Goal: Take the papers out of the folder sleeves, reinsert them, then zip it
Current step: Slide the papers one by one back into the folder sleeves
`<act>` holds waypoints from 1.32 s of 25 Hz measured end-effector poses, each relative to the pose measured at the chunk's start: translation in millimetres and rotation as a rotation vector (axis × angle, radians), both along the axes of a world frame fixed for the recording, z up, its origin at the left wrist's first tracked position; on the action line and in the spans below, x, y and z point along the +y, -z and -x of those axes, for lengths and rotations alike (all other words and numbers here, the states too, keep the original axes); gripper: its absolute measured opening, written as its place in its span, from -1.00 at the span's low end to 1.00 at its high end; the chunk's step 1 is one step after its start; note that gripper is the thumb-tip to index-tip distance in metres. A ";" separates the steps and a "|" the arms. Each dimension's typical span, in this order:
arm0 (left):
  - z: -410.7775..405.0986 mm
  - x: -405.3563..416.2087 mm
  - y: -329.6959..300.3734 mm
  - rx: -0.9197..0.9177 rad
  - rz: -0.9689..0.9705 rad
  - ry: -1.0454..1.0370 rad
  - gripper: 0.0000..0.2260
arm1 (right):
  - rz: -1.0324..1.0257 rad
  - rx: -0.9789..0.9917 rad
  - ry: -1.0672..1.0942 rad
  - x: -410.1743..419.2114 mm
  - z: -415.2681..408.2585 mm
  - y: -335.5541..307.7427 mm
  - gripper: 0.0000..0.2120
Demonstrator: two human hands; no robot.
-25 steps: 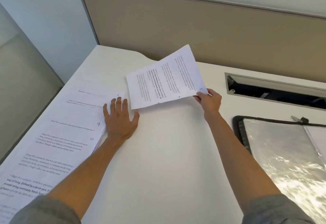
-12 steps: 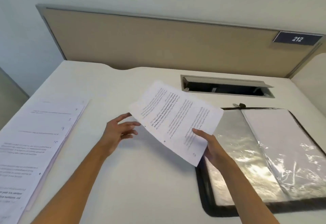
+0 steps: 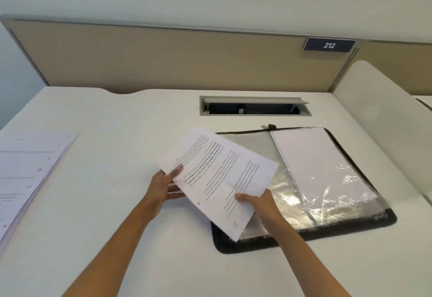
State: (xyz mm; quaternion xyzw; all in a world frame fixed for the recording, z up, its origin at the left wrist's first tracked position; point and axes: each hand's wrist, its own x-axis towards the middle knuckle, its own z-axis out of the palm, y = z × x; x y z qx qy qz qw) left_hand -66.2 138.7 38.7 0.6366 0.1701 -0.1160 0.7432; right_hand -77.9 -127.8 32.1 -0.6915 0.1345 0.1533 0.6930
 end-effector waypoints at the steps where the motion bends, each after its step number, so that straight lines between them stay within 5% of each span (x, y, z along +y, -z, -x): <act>1: 4.1 -9.0 2.6 -0.037 -0.008 0.033 -0.35 | -0.016 0.015 0.001 -9.7 10.8 0.8 -0.69; 4: 13.4 -35.5 6.2 -0.087 0.003 0.132 -0.55 | -0.046 0.050 0.080 -41.2 33.8 11.2 -0.66; 7: 24.7 -65.7 4.3 -0.138 -0.010 0.449 -0.45 | -0.108 0.059 0.274 -76.7 52.4 18.5 -0.58; 9: 32.0 -88.1 10.3 -0.230 -0.295 0.709 -0.43 | -0.163 0.058 0.376 -102.0 67.1 16.3 -0.50; 12: 37.6 -115.5 29.5 -0.592 -1.076 0.790 -0.49 | -0.159 0.052 0.422 -135.0 94.1 10.3 -0.52; 15: 35.7 -129.2 40.5 -0.777 -1.317 0.859 -0.47 | -0.117 0.051 0.456 -158.4 119.7 7.4 -0.54; 18: 30.0 -135.6 36.3 -0.875 -1.295 0.932 -0.63 | -0.064 0.046 0.473 -175.9 140.4 6.5 -0.56; 25: 8.1 -153.6 5.4 -0.648 -1.196 1.008 -0.82 | -0.036 0.107 0.425 -204.7 180.2 -2.8 -0.64; 30: -15.0 -172.6 -18.8 -0.563 -1.111 0.981 -0.81 | 0.000 0.202 0.267 -223.1 206.8 -12.1 -0.35; 33: -21.0 -182.0 -24.9 -0.629 -1.167 0.953 -0.89 | -0.052 0.250 0.218 -224.1 218.1 -17.4 -0.41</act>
